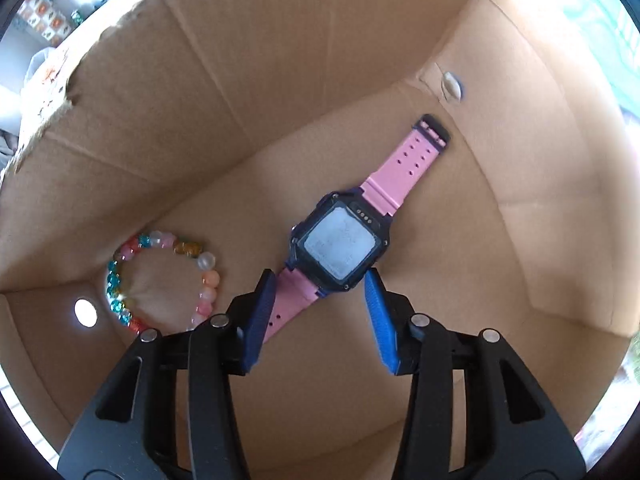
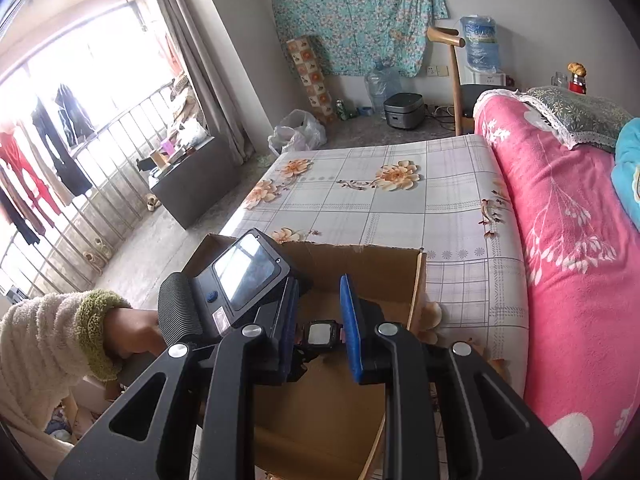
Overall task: Organize jewelry
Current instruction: 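Open both grippers to release the pink-strap watch onto the box floor, then withdraw both grippers from the box back over the charms on the sheet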
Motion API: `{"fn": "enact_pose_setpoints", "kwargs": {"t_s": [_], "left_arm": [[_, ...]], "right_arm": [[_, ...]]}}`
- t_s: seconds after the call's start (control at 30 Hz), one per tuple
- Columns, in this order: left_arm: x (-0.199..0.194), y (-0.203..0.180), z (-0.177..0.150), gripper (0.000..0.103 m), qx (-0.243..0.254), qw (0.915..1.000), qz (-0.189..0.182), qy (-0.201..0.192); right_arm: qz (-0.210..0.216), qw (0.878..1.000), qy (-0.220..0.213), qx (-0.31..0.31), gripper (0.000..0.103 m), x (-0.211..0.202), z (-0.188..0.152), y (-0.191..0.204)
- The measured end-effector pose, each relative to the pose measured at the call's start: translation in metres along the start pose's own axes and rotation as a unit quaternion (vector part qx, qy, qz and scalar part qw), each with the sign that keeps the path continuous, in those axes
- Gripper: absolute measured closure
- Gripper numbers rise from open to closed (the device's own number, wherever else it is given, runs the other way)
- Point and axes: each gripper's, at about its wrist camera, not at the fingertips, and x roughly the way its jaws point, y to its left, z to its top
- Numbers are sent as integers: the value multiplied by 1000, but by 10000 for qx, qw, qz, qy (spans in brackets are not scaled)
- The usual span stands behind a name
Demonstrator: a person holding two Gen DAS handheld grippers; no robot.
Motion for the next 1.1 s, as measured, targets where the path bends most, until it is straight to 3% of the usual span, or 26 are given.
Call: {"fn": "enact_pose_setpoints", "kwargs": {"t_s": [0.23,0.33,0.57,0.7,0.77,0.87,0.93,1.0,1.1], "left_arm": [[-5,16,12,57,-412,9980,-337,-330],[-2,9,18,56,-418,9976,-255,-483],[-73,8,-18,42,-467,9899,-512,-1235],[-136,6,-63,37,-288,9757,-730,-2046],[-173,6,-103,33,-116,9649,-756,-2513],[-231,-1,-155,23,249,9463,-548,-3175],[-230,4,-202,20,347,9370,-347,-3459],[-231,5,-242,19,363,9328,-243,-3577],[-184,2,-271,18,-7,9415,-60,-3370]], "right_arm": [[64,9998,4,211,81,1,-15,-7],[53,9994,-20,342,81,-5,-23,-12],[-11,9982,-330,508,79,-38,-41,-9],[-88,9967,-604,527,71,-62,-59,5],[-81,9956,-805,469,66,-76,-73,17],[-80,9933,-1095,362,49,-93,-101,39],[-181,9925,-1167,329,43,-98,-125,52],[-309,9930,-1091,337,38,-95,-150,62],[-794,9934,-738,376,29,-76,-188,73]]}}
